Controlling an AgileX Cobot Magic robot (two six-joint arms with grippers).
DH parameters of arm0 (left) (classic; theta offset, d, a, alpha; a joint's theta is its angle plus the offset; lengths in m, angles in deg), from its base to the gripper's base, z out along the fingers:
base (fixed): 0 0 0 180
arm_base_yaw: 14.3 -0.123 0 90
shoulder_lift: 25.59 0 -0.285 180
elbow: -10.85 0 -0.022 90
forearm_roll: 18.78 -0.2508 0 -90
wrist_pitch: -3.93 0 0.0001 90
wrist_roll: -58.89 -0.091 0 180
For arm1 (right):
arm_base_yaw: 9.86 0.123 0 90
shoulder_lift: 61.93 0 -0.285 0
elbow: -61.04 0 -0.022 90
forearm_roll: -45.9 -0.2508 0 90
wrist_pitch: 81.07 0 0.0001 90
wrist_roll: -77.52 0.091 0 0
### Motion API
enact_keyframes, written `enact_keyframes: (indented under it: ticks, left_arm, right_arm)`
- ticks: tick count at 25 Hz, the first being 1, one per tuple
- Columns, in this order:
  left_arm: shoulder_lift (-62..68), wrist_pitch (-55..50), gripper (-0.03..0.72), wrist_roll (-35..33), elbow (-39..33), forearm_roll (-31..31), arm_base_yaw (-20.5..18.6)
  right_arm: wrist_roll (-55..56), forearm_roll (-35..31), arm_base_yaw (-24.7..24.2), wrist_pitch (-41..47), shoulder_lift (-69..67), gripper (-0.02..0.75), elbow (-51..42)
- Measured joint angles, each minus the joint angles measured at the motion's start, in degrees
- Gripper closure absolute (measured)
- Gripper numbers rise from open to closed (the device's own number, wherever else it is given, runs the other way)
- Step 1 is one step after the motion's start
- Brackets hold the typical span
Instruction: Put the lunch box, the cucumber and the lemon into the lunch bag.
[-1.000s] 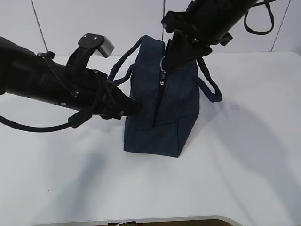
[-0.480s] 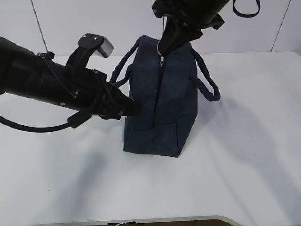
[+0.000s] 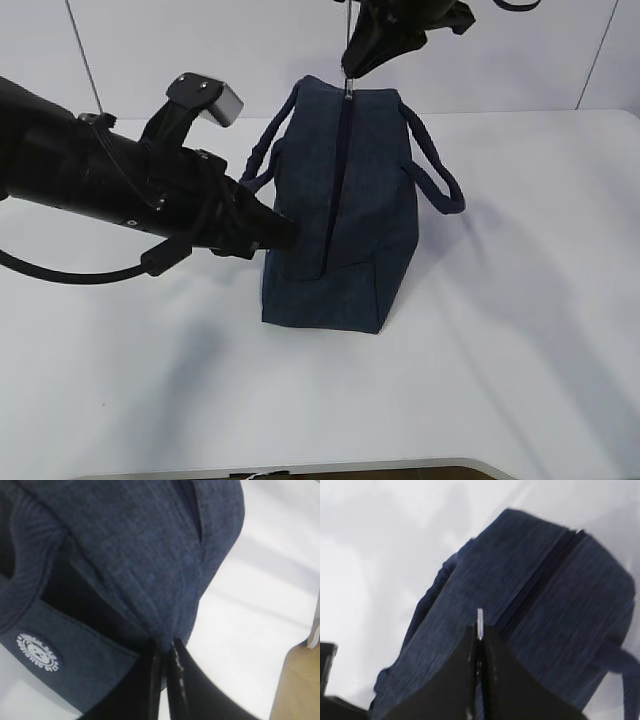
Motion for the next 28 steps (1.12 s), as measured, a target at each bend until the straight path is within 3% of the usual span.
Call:
enact_keyframes:
  ticks: [13,28]
  left_arm:
    - [0.0,-0.21,0.705,0.0,-0.04,-2.29,0.0]
    - [-0.1,0.54,0.706,0.1,-2.2,-1.78,0.0]
  right_arm:
    - [0.88,0.48,-2.01,-0.15,-10.68,0.733,13.19]
    - [2.06,-1.39,-4.89,-9.04,-13.79,0.733,13.57]
